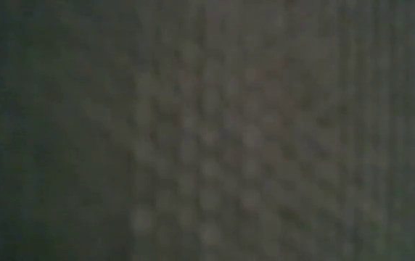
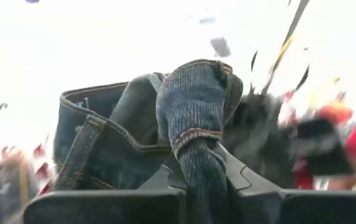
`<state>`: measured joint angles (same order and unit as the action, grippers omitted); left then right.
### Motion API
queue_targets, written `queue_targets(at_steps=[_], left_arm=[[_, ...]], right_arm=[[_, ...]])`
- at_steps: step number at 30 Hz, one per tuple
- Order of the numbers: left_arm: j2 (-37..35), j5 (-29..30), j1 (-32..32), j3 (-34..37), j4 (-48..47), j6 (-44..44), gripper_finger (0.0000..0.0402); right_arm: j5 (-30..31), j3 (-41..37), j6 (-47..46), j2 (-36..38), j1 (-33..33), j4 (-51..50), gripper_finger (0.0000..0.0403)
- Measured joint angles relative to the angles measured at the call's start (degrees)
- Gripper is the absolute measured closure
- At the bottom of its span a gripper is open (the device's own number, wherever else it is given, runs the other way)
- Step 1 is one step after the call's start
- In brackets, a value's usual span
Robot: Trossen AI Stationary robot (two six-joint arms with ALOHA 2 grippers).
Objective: Sort clothes
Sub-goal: Put the blue pants into the blue laundry organizer
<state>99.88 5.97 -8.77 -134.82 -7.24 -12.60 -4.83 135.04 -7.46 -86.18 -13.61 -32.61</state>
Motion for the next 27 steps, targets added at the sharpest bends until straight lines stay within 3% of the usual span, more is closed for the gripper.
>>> queue_targets(at_steps=[6, 15, 20, 22, 27], left_arm=[[-3.14, -10.61, 0.06, -0.07, 12.83, 5.12, 0.0395], [-4.05, -13.22, 0.04, -0.16, 31.53, 13.88, 0.0395], [-4.43, -19.93, 0.04, -0.16, 34.36, 22.74, 0.0395], [-4.53, -24.54, -0.01, -0.16, 34.12, 28.64, 0.0396], [-4.79, -39.73, -0.31, -0.16, 33.73, 38.31, 0.0396]], right_arm=[[0.31, 0.0, 0.92, 3.66, -0.02, -7.06, 0.0229], [0.34, 0.0, 8.72, 4.8, 0.76, -13.06, 0.0142], [0.3, -0.11, 11.88, 4.36, 0.74, -14.4, 0.01], [-0.94, -0.11, 9.46, 4.37, 0.71, -15.02, 0.0085], [-10.73, -0.11, 6.74, 4.16, -0.79, -21.57, 0.0043]])
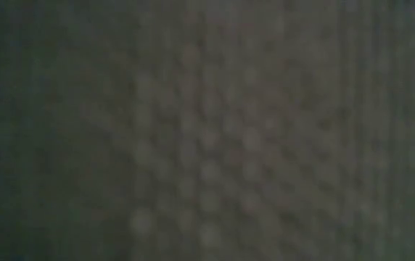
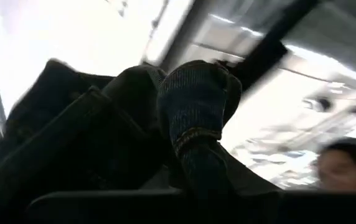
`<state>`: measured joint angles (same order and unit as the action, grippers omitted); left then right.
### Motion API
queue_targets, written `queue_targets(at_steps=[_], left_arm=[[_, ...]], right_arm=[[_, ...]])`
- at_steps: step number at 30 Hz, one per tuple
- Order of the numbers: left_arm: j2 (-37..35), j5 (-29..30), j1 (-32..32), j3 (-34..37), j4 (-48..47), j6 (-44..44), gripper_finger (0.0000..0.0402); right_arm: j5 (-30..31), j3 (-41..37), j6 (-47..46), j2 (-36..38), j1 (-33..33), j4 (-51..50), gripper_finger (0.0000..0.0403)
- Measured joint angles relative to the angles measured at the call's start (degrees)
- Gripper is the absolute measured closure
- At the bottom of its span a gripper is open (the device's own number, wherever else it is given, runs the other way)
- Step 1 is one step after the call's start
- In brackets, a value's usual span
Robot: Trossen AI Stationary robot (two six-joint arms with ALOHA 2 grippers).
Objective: Sort clothes
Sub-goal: Put the blue pants into the blue laundry organizer
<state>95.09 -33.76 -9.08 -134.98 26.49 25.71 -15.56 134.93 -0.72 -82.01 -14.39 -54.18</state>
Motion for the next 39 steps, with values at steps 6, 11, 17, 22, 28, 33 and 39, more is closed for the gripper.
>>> queue_targets(at_steps=[6, 11, 17, 22, 28, 33, 39], left_arm=[[0.31, -1.11, 0.31, 0.07, -3.07, -0.16, 0.0396], [0.48, -0.37, 0.26, 0.02, -6.01, -0.84, 0.0396], [0.12, 0.08, -0.63, 0.0, -11.38, -1.67, 0.0396], [-0.29, 3.01, -1.43, 0.0, -13.69, -3.5, 0.0396], [-0.44, 3.48, -1.7, 0.0, -14.16, -5.28, 0.0395], [-0.39, 5.77, -1.78, 0.0, -15.99, -7.76, 0.0396], [0.51, 5.84, -1.79, 0.0, -15.56, -8.72, 0.0396]], right_arm=[[-12.15, -0.11, -5.76, -4.49, 0.65, -1.39, 0.0024], [-17.65, -0.13, -8.83, -7.26, 1.95, 0.13, 0.0023], [-25.48, -0.13, -15.02, -7.75, 4.58, 9.76, 0.0023], [-24.49, -0.01, -16.34, -6.23, 6.69, 10.71, 0.0023], [-12.32, 0.1, -14.49, -5.23, 8.79, 3.48, 0.0023], [-11.14, 0.0, -14.26, -5.81, 9.79, 2.79, 0.0023], [-9.96, -0.05, -10.53, -9.39, 9.9, 3.81, 0.0023]])
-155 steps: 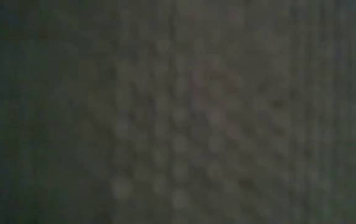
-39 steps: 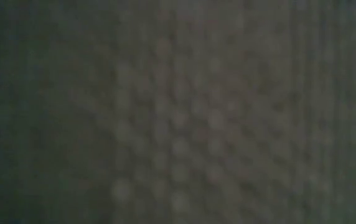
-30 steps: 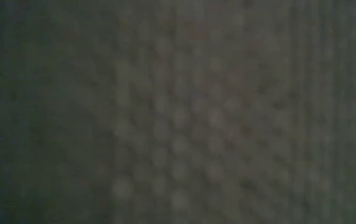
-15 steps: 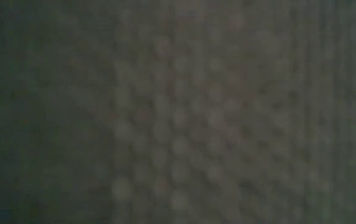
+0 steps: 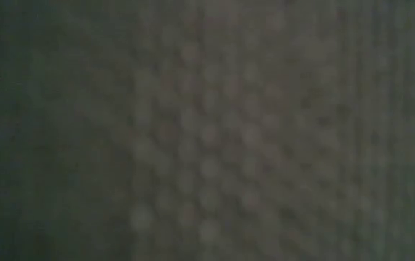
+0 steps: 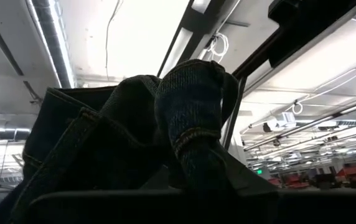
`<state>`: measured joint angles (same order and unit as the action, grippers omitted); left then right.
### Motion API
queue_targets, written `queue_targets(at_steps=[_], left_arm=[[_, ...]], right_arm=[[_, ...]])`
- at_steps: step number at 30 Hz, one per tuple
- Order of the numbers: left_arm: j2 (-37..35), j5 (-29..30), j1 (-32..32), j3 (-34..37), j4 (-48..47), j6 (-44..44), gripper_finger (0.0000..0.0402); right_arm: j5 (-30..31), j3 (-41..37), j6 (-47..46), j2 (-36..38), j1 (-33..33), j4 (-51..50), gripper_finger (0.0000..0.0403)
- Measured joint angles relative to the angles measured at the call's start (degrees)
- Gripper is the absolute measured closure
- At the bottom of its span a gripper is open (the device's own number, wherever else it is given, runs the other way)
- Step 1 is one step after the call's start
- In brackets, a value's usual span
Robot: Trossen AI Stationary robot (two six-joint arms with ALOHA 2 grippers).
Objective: Sort clothes
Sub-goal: Put the blue pants into the blue laundry organizer
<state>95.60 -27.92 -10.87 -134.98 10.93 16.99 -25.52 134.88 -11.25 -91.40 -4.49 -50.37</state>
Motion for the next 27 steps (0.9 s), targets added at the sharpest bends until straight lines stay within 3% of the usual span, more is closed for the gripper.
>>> queue_targets(at_steps=[5, 8, 13, 17, 20, 27], left_arm=[[0.86, -0.02, 0.0, 0.0, 0.05, 0.02, 0.0396], [0.91, 0.02, 0.0, 0.0, 1.04, 0.02, 0.0396], [1.08, 0.56, 0.0, 0.0, 0.59, 0.22, 0.0389], [0.69, 9.09, 0.04, -0.02, -2.19, 0.57, 0.0367], [-0.19, 16.07, -0.51, -0.03, -7.85, 0.22, 0.034], [-2.27, 17.6, -3.23, -0.13, -20.42, -2.73, 0.0246]], right_arm=[[-5.82, -0.19, 5.41, -4.19, -0.03, 4.82, 0.0034], [-6.17, -0.1, 8.21, -5.76, 0.0, 7.25, 0.0074], [-6.03, -0.12, 13.88, -7.55, 0.65, 9.88, 0.0221], [-5.93, -0.12, 15.84, -7.36, 0.9, 12.32, 0.0367], [-5.53, -0.17, 16.22, -6.27, 0.9, 12.48, 0.0386], [1.16, -0.14, 18.43, -0.46, 0.92, 10.61, 0.0393]])
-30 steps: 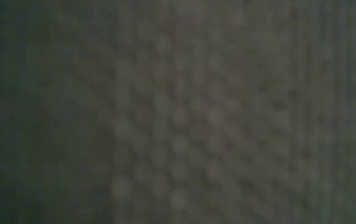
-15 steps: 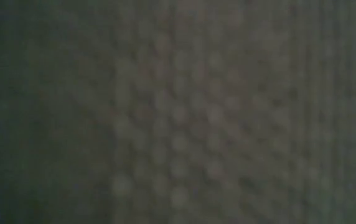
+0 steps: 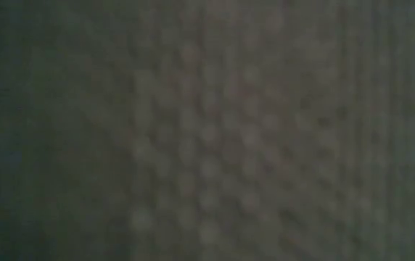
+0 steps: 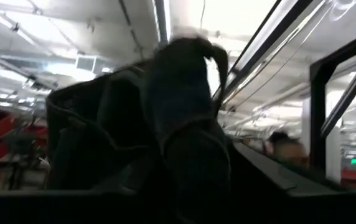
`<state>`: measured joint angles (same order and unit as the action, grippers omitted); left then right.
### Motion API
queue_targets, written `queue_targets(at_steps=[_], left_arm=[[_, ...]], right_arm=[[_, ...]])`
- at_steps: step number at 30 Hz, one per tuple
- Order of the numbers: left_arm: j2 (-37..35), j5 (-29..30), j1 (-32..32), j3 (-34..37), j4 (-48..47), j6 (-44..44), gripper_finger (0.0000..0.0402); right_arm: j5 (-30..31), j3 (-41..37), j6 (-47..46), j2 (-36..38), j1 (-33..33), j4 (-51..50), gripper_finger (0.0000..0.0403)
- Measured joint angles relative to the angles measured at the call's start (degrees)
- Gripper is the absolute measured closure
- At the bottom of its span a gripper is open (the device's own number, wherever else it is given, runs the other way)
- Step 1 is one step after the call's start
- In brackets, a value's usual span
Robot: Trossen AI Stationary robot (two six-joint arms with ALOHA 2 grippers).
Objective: Sort clothes
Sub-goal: Put the blue pants into the blue laundry organizer
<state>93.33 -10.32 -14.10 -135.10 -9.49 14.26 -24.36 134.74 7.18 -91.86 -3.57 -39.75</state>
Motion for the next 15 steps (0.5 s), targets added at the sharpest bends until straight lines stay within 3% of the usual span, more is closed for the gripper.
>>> queue_targets(at_steps=[7, 11, 15], left_arm=[[-0.8, 1.04, -3.93, 0.02, -7.81, -0.2, 0.018], [-0.67, 6.29, -5.53, 0.1, -12.3, -0.27, 0.0165], [-0.66, 7.96, -6.83, 0.12, -16.29, -0.28, 0.0162]], right_arm=[[5.67, 0.2, 1.66, 3.98, -0.04, 3.26, 0.0393], [8.67, 0.2, 1.32, 5.02, -0.03, 4.31, 0.0394], [17.08, 0.2, 0.74, 5.7, -0.02, 4.56, 0.0394]])
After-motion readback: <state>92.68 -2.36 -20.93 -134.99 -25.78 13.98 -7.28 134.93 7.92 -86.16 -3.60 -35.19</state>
